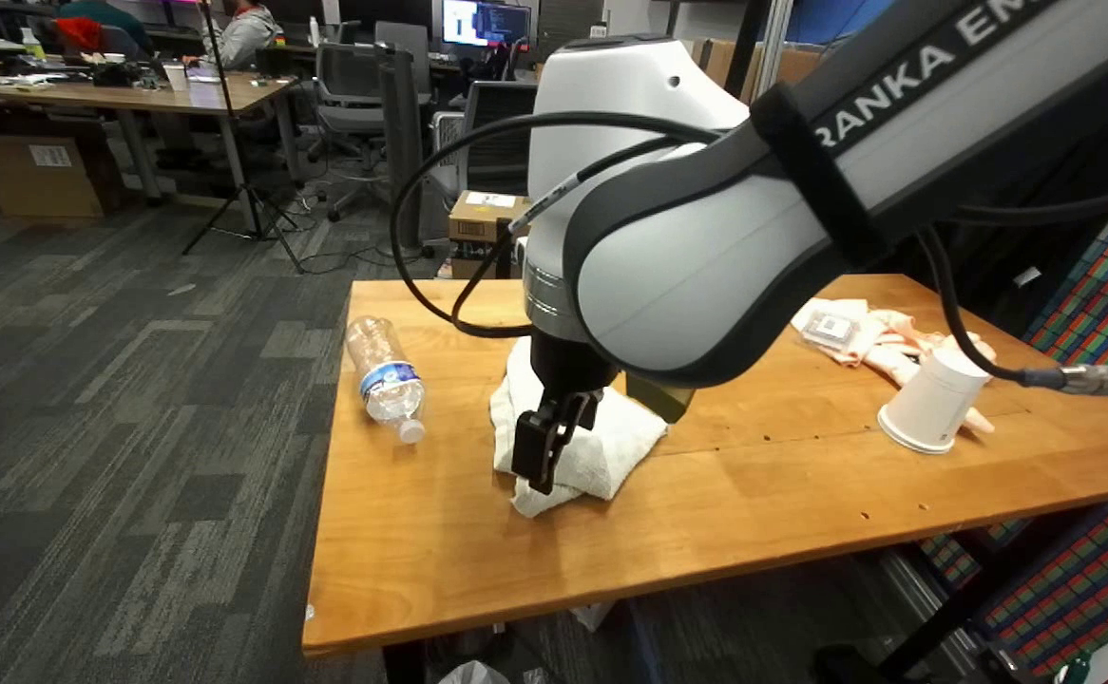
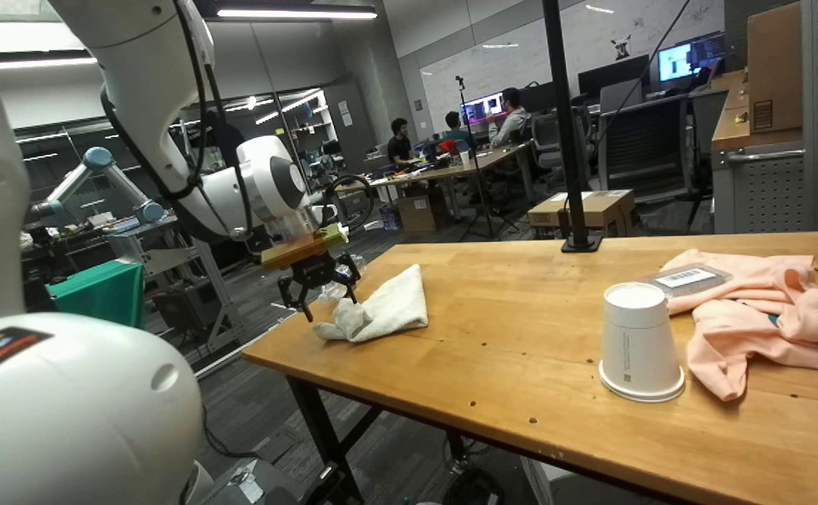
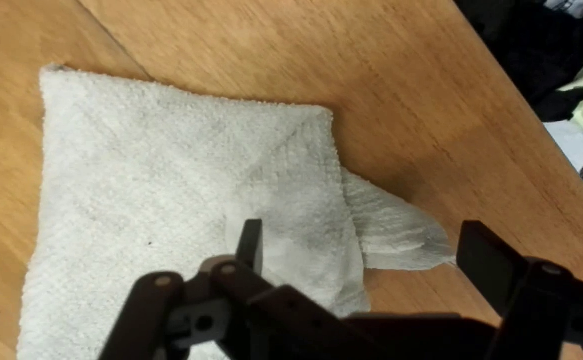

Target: Fold the towel diagonally twice

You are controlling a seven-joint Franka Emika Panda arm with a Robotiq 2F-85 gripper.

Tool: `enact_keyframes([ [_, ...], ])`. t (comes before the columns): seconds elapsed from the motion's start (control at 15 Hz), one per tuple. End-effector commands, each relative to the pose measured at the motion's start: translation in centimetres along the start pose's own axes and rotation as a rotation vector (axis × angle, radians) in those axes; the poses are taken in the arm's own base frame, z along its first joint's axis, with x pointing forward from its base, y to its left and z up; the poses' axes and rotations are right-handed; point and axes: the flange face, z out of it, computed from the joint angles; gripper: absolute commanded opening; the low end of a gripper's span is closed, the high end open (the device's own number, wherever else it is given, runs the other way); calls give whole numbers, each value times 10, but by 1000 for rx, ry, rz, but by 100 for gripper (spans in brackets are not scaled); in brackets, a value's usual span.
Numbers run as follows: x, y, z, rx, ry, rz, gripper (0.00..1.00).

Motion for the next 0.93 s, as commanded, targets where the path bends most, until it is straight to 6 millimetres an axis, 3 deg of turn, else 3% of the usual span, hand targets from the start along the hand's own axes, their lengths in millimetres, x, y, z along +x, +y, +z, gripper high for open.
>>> enact_keyframes([
  [0.0,8,5,1,-4,25,-98,100],
  [0.4,10,10,12,38,37,-176,100],
  [0.87,-2,7,31,103,11,-179,100],
])
